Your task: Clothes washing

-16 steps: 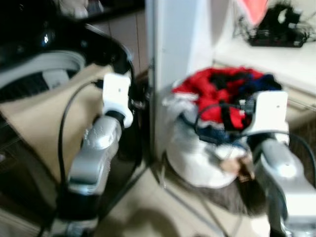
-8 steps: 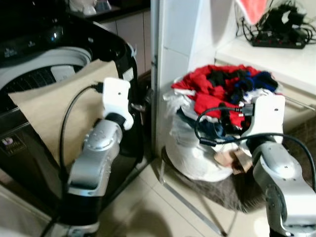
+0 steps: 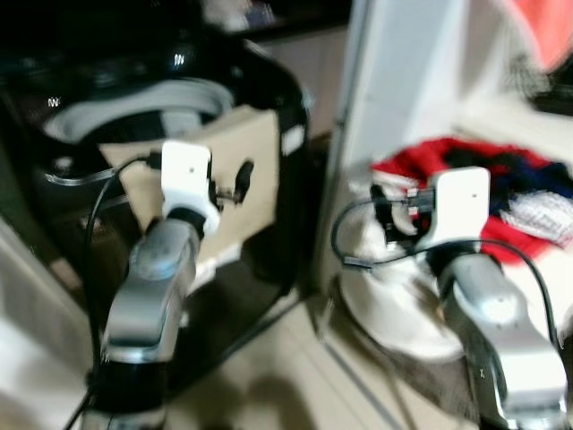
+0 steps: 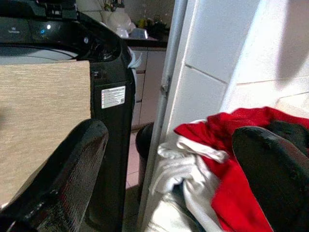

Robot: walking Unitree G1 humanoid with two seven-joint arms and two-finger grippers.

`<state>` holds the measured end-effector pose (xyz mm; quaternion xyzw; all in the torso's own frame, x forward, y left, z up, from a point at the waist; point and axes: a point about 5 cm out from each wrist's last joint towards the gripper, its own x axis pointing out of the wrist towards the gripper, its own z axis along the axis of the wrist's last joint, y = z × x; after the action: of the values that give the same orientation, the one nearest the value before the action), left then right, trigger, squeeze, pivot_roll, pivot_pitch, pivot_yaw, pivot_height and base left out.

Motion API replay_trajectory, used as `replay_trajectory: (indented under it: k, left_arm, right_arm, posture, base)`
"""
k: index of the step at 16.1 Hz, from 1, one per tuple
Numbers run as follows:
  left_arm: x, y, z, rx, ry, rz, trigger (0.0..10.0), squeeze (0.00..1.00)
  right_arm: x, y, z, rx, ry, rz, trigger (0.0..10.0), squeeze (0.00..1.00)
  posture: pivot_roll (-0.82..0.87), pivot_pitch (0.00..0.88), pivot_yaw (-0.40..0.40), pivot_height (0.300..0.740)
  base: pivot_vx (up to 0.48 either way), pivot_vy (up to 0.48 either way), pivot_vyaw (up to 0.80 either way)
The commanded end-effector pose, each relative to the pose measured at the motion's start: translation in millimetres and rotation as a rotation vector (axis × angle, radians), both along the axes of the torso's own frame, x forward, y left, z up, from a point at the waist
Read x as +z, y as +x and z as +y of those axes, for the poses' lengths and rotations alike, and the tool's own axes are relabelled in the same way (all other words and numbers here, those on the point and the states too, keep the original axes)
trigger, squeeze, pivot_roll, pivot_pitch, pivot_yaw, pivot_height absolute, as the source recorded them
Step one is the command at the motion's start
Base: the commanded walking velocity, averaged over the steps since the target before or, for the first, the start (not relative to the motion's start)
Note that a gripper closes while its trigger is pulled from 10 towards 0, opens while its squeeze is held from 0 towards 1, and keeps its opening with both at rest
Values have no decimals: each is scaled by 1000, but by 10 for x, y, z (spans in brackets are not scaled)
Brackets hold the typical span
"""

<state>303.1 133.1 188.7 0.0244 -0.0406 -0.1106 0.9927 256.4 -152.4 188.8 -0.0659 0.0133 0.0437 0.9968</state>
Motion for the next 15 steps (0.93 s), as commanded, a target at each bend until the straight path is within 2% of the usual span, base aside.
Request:
replay_trajectory:
  k: [1, 5, 9, 15]
  left_arm:
    - [55, 8, -17, -12, 0, -16, 10000, 0]
    - [50, 18, -32, -21, -5, -10, 10000, 0]
    - [49, 20, -54, -32, -14, -7, 10000, 0]
    - [45, 0, -103, -61, -37, -4, 10000, 0]
  right_arm:
    - [20, 18, 4, -2, 4, -13, 10000, 0]
    - [24, 16, -10, -12, 6, -18, 10000, 0]
    - [61, 14, -21, -17, 15, -26, 10000, 0]
    - [92, 8, -30, -42, -5, -43, 10000, 0]
  posture:
    - [-142, 0, -5, 740]
    - [-148, 0, 1, 740]
    - [-151, 0, 2, 740]
    - [-151, 0, 4, 740]
  base:
    - [330, 0, 0]
    - [332, 0, 0]
    - [330, 0, -800]
    - [314, 0, 0]
